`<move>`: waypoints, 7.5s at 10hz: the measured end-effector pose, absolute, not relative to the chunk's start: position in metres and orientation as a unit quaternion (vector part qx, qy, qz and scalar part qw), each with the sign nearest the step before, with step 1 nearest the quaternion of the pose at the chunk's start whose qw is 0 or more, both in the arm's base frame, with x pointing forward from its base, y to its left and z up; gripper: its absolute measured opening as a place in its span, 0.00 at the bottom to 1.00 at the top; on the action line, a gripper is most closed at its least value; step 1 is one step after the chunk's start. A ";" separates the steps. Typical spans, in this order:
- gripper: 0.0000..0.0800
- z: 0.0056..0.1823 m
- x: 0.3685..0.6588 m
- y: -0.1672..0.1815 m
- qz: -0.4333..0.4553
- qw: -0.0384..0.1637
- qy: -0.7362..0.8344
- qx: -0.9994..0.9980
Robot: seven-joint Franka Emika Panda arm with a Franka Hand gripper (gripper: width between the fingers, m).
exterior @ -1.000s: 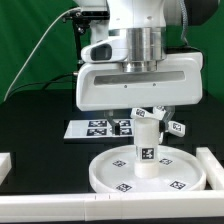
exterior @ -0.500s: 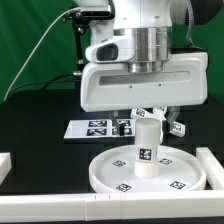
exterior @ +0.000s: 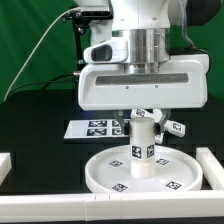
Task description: Assemble round table
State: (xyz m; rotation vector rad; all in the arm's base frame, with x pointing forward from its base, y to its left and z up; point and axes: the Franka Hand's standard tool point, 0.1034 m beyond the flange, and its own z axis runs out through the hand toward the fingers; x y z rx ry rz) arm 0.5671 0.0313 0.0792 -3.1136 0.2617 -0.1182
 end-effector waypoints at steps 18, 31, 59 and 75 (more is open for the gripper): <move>0.81 0.073 0.565 0.040 -0.034 0.042 0.353 -0.934; 0.65 0.072 0.564 0.036 -0.029 -0.018 -0.107 -0.994; 0.81 0.071 0.564 0.046 -0.055 0.014 0.117 -0.991; 0.69 0.073 0.563 0.039 -0.020 -0.045 -0.323 -0.945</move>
Offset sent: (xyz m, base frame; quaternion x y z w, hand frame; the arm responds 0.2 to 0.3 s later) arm -0.0048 -0.0078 -0.0111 -0.0058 0.0290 0.2699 0.9624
